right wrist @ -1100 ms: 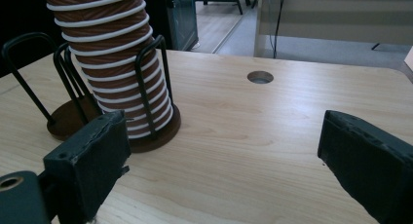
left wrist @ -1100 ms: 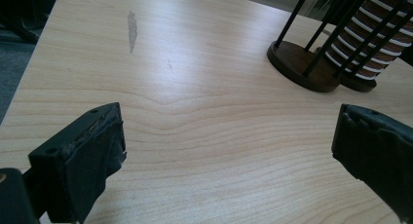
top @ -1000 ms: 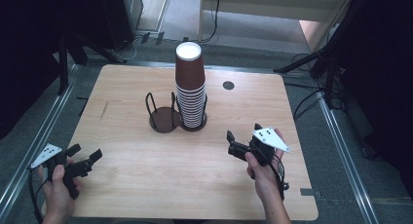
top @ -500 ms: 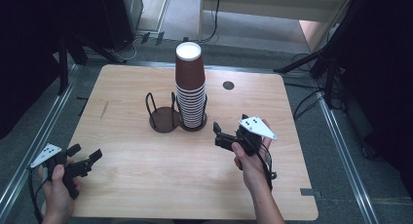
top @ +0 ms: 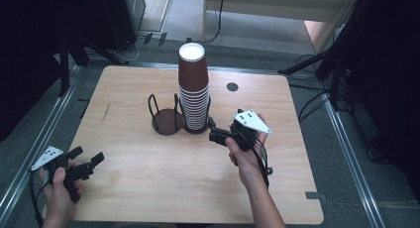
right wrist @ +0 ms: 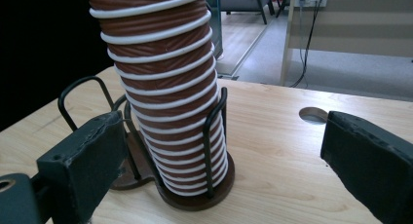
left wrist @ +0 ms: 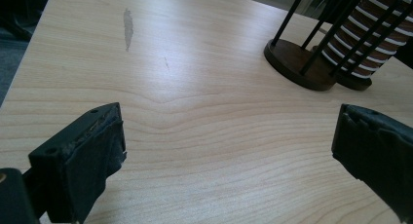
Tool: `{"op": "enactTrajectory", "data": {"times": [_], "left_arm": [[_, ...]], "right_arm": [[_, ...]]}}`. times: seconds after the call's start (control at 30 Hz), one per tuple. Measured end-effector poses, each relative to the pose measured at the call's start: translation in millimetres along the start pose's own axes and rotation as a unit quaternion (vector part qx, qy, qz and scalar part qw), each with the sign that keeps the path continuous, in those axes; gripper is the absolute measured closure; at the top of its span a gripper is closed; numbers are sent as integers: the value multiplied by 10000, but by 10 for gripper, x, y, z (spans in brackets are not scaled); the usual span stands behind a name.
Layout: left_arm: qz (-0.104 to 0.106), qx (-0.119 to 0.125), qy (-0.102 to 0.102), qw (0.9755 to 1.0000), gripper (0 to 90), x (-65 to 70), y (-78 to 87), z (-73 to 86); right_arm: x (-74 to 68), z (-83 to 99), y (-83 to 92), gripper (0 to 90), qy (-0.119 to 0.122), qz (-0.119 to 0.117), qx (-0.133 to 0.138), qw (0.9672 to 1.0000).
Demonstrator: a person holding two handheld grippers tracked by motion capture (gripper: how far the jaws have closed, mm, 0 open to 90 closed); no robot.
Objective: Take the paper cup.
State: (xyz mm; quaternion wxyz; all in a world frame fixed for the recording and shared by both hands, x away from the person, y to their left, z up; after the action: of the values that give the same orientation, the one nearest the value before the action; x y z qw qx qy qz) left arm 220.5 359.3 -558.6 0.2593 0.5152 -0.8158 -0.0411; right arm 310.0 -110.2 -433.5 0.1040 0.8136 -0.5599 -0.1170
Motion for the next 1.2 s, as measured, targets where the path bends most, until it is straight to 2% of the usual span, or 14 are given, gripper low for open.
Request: {"op": "enactTrajectory", "data": {"times": [0.1, 0.17, 0.23, 0.53, 1.2], "left_arm": [[12, -12, -6, 10000, 0, -1, 0, 0], [10, -7, 2, 10000, 0, 1, -3, 0], [16, -8, -4, 10000, 0, 1, -3, 0], [35, -14, -13, 10000, 0, 0, -3, -1], [66, -58, -25, 10000, 0, 0, -4, -2]], "right_arm": [[-28, -23, -41, 33, -31, -70, -25, 10000], [-54, -41, -61, 29, 27, -24, -69, 10000], [-73, -63, -76, 6, 1, -112, -115, 9999], [-159, -163, -166, 4, 24, -57, -38, 10000], [-347, -403, -421, 0, -56, -173, 147, 9997]]}}
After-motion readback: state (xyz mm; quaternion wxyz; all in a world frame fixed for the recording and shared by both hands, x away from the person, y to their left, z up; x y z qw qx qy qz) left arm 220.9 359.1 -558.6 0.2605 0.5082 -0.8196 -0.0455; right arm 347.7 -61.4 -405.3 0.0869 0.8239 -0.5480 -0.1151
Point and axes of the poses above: each handheld gripper's, and its own axes: y roughly backward along the jaws, z roughly out of its underside, x roughly to its right, the point moved 1 cm from there along -y, roughly forward along the jaws, and after that the axes turned 6 degrees about z, right-handed, at the moved point
